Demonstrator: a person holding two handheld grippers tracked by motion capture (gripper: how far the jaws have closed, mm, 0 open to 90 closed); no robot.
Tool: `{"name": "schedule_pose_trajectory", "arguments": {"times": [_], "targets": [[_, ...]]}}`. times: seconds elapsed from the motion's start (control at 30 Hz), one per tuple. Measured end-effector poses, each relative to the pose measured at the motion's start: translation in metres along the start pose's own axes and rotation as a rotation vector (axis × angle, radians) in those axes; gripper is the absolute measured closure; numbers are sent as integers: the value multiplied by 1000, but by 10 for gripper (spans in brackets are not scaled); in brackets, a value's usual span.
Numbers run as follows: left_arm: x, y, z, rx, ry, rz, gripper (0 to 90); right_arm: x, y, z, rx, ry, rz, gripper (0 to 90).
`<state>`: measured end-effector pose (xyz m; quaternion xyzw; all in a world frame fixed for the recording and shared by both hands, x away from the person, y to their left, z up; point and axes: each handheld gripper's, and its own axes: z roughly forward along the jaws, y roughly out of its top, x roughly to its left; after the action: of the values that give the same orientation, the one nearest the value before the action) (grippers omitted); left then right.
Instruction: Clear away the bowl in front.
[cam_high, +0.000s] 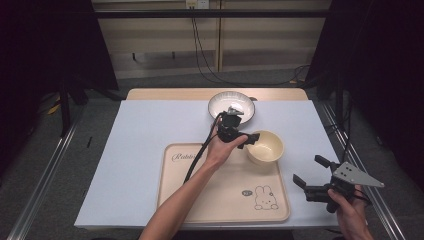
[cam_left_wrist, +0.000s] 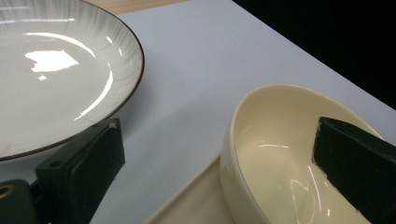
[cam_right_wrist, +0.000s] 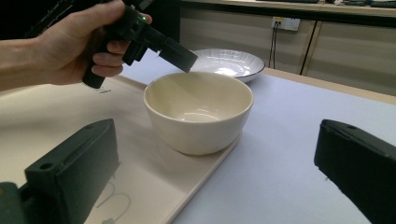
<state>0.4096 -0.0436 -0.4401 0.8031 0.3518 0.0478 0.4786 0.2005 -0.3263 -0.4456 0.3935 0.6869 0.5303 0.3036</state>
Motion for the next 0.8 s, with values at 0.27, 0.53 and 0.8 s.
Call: {"name": "schedule_pose_trajectory", "arguments": {"times": [0.27, 0.53, 0.8], "targets": [[-2, -1, -27, -38, 9, 16, 27, 0, 0, 0, -3, 4, 0, 0], [3, -7, -52, -72, 31, 1, 32, 0, 1, 0, 0, 4, 3, 0], [13, -13, -84, -137, 53, -6, 27, -1, 1, 0, -2, -2, 3, 0]]}}
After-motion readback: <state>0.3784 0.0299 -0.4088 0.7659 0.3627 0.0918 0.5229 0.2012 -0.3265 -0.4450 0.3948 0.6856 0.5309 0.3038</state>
